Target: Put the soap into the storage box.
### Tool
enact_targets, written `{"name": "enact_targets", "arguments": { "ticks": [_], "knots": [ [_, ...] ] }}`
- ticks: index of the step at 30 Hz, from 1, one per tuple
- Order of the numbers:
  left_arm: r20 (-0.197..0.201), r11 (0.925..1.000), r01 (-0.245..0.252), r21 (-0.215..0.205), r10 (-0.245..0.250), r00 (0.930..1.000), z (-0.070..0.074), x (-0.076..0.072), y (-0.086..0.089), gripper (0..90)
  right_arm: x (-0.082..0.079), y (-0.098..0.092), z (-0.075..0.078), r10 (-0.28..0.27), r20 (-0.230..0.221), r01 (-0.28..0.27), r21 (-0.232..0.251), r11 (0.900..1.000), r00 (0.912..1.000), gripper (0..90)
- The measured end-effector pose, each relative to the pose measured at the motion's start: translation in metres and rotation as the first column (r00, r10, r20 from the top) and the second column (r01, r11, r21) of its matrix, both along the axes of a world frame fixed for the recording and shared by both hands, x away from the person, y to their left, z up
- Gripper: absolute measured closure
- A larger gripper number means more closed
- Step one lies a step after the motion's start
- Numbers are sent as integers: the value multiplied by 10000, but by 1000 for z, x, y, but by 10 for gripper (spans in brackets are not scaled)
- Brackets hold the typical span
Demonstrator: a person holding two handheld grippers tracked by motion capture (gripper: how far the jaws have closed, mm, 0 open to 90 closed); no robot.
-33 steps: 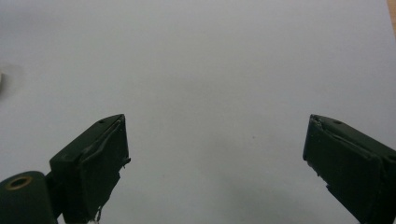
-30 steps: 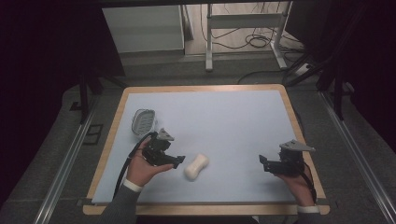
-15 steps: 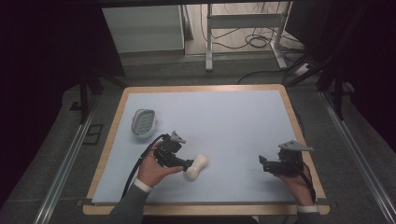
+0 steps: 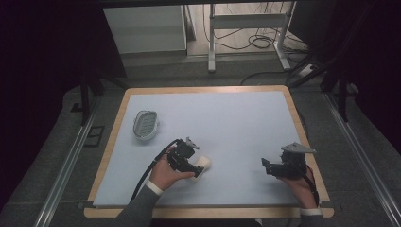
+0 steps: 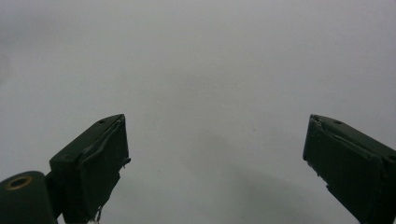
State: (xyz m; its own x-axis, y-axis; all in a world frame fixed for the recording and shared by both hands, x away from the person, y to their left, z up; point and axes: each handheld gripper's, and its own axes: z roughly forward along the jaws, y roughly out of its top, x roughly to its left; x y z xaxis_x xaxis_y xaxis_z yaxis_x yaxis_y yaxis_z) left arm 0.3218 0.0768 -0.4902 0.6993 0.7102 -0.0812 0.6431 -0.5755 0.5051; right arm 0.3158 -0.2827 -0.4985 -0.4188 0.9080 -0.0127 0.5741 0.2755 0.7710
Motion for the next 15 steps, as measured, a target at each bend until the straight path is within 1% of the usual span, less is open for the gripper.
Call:
{"name": "enact_targets", "arguments": {
  "ticks": [8, 15],
  "knots": [
    [-335, 9998, -28, 174, 33, 9994, -6, 7, -10, 264, 1, 0, -1, 12, -40, -12, -15, 10000, 10000, 67],
    [-553, 9988, -13, 491, 40, 9985, -12, 7, -17, 300, 1, 0, -2, -62, -102, 62, -58, 10000, 9999, 67]
  ]
}}
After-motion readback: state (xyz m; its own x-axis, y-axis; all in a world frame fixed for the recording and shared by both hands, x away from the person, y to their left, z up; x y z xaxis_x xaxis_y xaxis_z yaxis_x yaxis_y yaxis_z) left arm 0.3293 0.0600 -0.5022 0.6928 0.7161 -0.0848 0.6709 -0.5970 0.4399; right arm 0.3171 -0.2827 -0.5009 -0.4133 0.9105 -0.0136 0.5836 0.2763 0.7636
